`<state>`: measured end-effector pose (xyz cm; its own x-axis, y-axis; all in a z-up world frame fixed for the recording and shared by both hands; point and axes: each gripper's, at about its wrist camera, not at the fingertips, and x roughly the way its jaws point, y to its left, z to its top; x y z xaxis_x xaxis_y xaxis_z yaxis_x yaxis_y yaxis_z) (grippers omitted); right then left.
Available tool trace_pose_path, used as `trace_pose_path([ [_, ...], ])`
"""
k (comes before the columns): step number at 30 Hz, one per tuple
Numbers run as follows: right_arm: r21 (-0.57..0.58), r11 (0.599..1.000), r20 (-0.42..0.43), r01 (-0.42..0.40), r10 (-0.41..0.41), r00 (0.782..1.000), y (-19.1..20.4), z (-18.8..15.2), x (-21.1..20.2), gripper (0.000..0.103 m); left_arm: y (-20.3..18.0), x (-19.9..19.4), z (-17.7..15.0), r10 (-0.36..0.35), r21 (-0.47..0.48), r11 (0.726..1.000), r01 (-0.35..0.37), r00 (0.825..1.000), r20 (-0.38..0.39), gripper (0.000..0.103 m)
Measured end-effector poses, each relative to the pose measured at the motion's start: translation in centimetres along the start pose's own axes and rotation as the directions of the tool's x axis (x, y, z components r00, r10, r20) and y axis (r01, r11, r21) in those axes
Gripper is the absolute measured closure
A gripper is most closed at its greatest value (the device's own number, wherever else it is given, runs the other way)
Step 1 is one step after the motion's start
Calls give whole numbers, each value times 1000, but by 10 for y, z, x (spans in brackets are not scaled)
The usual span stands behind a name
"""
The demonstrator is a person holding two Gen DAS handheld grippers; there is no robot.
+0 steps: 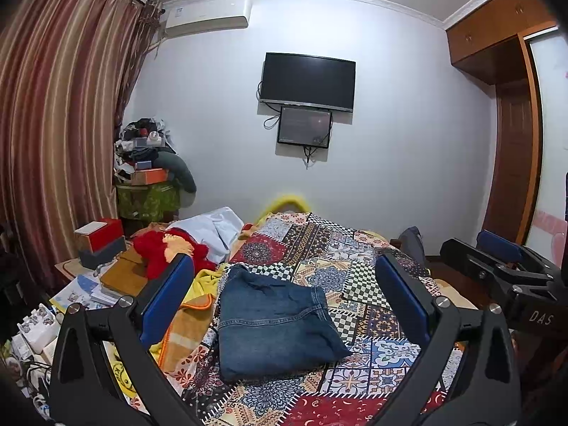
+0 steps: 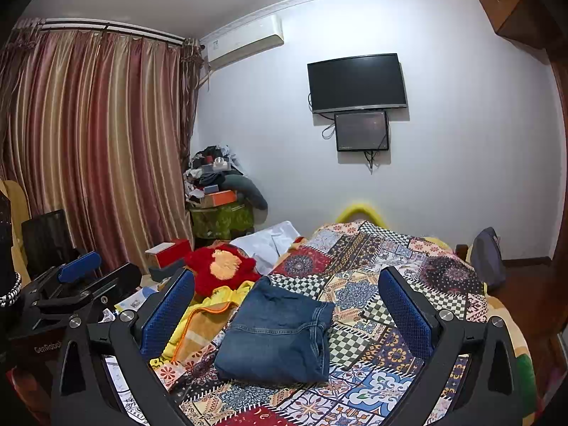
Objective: Fold large clothes
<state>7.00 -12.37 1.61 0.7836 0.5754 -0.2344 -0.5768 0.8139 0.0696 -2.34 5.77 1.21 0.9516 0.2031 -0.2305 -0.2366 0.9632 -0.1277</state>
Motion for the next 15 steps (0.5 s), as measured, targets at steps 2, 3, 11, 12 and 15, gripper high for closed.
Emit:
trace_pose_path([
  [2, 1, 1000, 3, 0, 0, 1000, 0, 1, -1, 0, 0, 1, 1, -5, -2, 1000, 5, 1000, -2, 0],
  [3, 1, 1000, 3, 2, -2, 1000, 0, 0, -1, 0, -1, 1, 1, -10, -4, 1000, 10, 1000, -3, 0],
  [11, 9, 1000, 4, 10, -10, 1000, 0, 1, -1, 0, -3, 2, 1, -27, 0, 1000, 27, 1000, -12, 0],
  [12, 11, 1000, 4, 11, -11, 1000, 0, 1, -1, 0, -3, 2, 2, -30, 0, 1000, 30, 999, -12, 0],
  [15, 10, 1000, 4, 10, -10, 1000, 0, 1, -1, 0, -3, 2, 2, -40, -6, 999, 40, 999, -15, 0],
])
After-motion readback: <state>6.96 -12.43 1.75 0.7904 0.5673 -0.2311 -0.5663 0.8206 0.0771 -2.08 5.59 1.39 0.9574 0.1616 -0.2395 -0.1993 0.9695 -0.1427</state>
